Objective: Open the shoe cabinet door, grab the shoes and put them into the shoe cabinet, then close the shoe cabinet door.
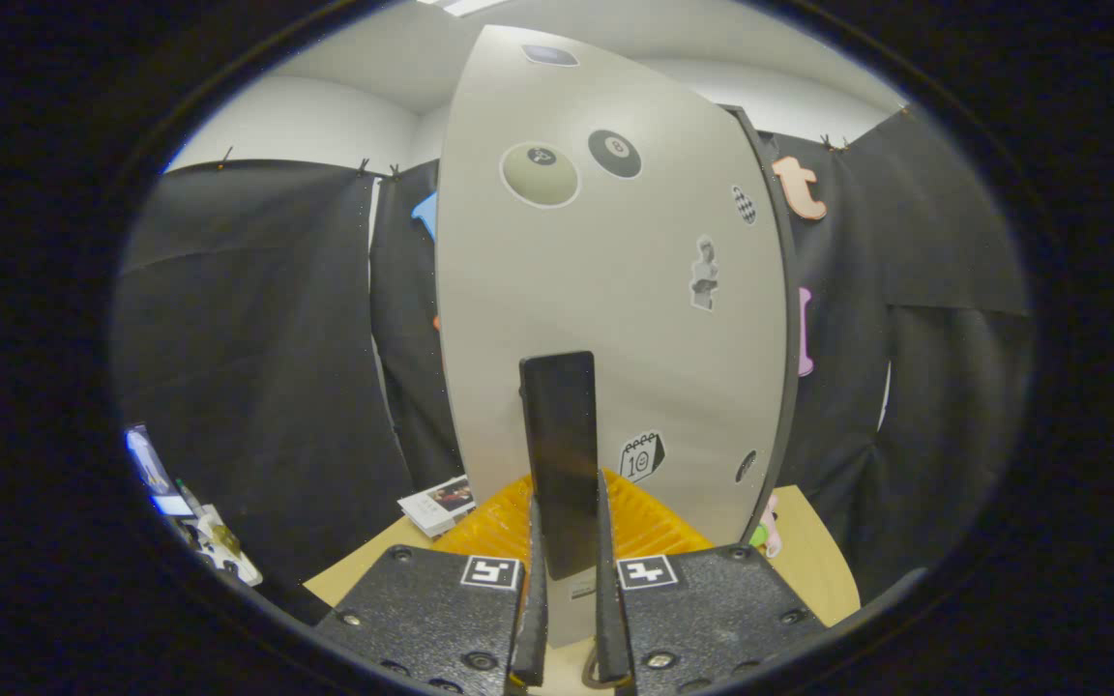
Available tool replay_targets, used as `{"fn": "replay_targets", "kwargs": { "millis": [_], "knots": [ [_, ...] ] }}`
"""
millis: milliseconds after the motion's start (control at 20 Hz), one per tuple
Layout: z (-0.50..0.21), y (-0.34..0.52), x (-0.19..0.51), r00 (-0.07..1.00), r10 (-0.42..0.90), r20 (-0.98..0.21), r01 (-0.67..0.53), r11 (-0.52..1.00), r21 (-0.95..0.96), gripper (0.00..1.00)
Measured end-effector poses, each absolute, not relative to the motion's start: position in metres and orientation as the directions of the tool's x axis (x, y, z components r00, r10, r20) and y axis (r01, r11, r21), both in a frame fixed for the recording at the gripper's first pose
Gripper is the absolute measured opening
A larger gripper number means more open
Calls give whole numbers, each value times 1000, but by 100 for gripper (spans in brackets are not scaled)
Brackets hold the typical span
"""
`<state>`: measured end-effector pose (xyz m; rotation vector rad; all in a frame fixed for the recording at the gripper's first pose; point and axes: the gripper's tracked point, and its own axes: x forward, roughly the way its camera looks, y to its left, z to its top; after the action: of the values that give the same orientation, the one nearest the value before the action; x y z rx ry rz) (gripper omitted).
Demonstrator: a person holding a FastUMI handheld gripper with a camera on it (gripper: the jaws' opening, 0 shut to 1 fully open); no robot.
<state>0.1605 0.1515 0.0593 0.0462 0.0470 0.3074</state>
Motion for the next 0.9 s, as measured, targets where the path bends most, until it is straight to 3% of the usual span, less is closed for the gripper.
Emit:
{"fn": "replay_targets", "kwargs": {
  "millis": [550, 900],
  "knots": [
    [57, 61, 124, 970, 236, -51, -236, 972, 5, 19],
    [53, -12, 102, 981, 182, -67, -183, 983, -11, 10]
  ]
}}
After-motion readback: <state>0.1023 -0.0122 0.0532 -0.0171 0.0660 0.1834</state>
